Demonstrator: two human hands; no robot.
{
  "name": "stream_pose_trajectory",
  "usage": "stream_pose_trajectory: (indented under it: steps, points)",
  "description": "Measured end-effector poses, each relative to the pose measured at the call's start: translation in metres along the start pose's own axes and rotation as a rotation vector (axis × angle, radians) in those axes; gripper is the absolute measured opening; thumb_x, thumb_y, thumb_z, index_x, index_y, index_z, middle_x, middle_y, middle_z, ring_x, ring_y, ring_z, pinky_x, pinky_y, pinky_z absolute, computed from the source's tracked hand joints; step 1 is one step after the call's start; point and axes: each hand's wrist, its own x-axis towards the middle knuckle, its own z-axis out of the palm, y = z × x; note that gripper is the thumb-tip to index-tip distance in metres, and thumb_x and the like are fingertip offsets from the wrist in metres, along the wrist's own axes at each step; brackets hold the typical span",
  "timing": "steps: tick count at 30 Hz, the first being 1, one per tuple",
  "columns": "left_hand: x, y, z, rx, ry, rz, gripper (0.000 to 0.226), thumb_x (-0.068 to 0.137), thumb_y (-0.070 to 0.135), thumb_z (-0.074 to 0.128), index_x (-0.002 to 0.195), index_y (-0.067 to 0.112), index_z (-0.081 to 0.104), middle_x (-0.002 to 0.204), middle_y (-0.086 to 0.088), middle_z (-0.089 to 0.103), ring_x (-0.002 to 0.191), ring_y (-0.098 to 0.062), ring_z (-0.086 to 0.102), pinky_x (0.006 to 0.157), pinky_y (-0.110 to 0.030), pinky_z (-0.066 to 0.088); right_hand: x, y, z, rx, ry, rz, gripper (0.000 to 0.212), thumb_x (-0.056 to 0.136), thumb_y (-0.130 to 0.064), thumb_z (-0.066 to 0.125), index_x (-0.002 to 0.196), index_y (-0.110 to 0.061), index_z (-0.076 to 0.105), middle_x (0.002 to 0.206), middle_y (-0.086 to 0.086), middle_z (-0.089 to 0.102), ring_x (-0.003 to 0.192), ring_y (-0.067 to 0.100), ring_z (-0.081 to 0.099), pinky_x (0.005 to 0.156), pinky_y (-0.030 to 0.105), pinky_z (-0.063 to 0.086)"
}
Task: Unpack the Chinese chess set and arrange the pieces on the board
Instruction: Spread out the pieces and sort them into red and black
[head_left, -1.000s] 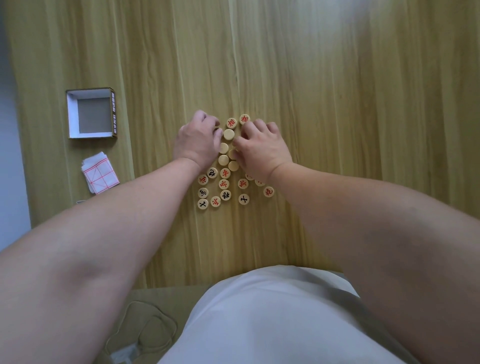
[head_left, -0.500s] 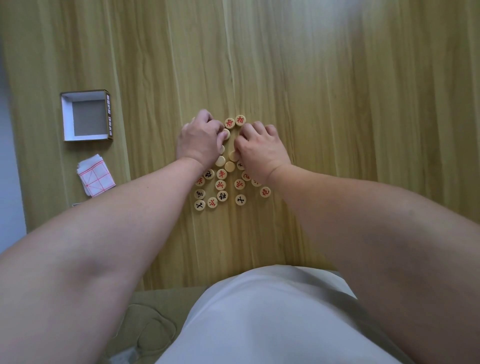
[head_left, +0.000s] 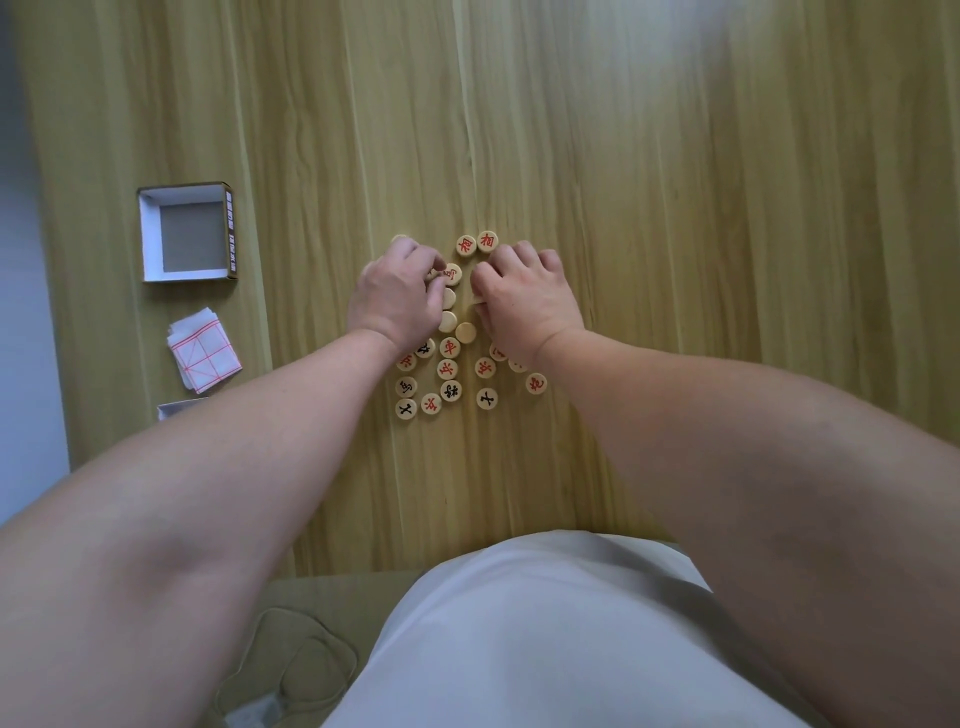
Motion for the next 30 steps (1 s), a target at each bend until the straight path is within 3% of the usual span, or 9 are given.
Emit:
stream_pose_trajectory:
  steps: [6,12,17,20,26,30]
  points:
    - [-0.007,-0.008,-0.004,0.014,0.009,0.0,0.022,0.085,0.017,0.059,0.104,0.019,0.07,0.106,-0.004,0.062,0.09,-0.034,0.064,0.081,-0.043,0.053,-0.004,-0.001,-0.005,0.017,-0.088,-0.029,0.026,0.081,-0.025,0.06,0.107,-0.02,0.057,0.114,0.003,0.053,0.112,0.029,0.046,0.098,0.045,0.034]
    - [-0.012,-0.01,-0.01,0.091,-0.004,0.1,0.029,0.077,0.008,0.065,0.103,0.019,0.071,0.102,-0.004,0.063,0.079,-0.035,0.063,0.072,-0.039,0.053,-0.013,-0.003,-0.006,0.019,-0.092,-0.058,0.028,0.082,-0.036,0.056,0.104,-0.019,0.058,0.111,0.004,0.053,0.11,0.029,0.047,0.095,0.045,0.035]
    - [-0.014,-0.011,-0.011,0.147,-0.033,0.2,0.034,0.075,0.008,0.067,0.105,0.022,0.072,0.099,-0.005,0.062,0.068,-0.035,0.061,0.062,-0.04,0.054,-0.021,-0.004,-0.006,0.002,-0.077,-0.142,0.034,0.079,-0.038,0.058,0.107,-0.019,0.061,0.109,0.006,0.055,0.108,0.032,0.048,0.092,0.046,0.037]
    - [-0.016,-0.009,-0.011,0.171,-0.059,0.235,0.025,0.078,0.012,0.069,0.1,0.024,0.074,0.096,-0.005,0.062,0.064,-0.034,0.058,0.059,-0.037,0.05,-0.022,-0.005,-0.004,0.001,-0.082,-0.166,0.031,0.08,-0.038,0.06,0.107,-0.022,0.065,0.11,0.006,0.055,0.109,0.033,0.048,0.093,0.047,0.036]
    - [-0.018,-0.015,-0.007,0.181,-0.068,0.182,0.014,0.083,0.022,0.071,0.096,0.019,0.068,0.098,-0.004,0.06,0.069,-0.036,0.06,0.062,-0.04,0.051,-0.02,-0.006,0.001,-0.058,-0.102,-0.159,0.028,0.087,-0.04,0.064,0.107,-0.02,0.067,0.114,0.007,0.055,0.114,0.033,0.048,0.095,0.047,0.036]
    - [-0.019,-0.013,-0.005,0.17,-0.058,0.145,0.016,0.09,0.024,0.064,0.104,0.016,0.068,0.102,-0.006,0.062,0.077,-0.037,0.062,0.068,-0.042,0.054,-0.02,-0.007,0.002,-0.051,-0.036,-0.157,0.03,0.095,-0.04,0.052,0.104,-0.018,0.071,0.111,0.006,0.057,0.11,0.031,0.049,0.093,0.046,0.037]
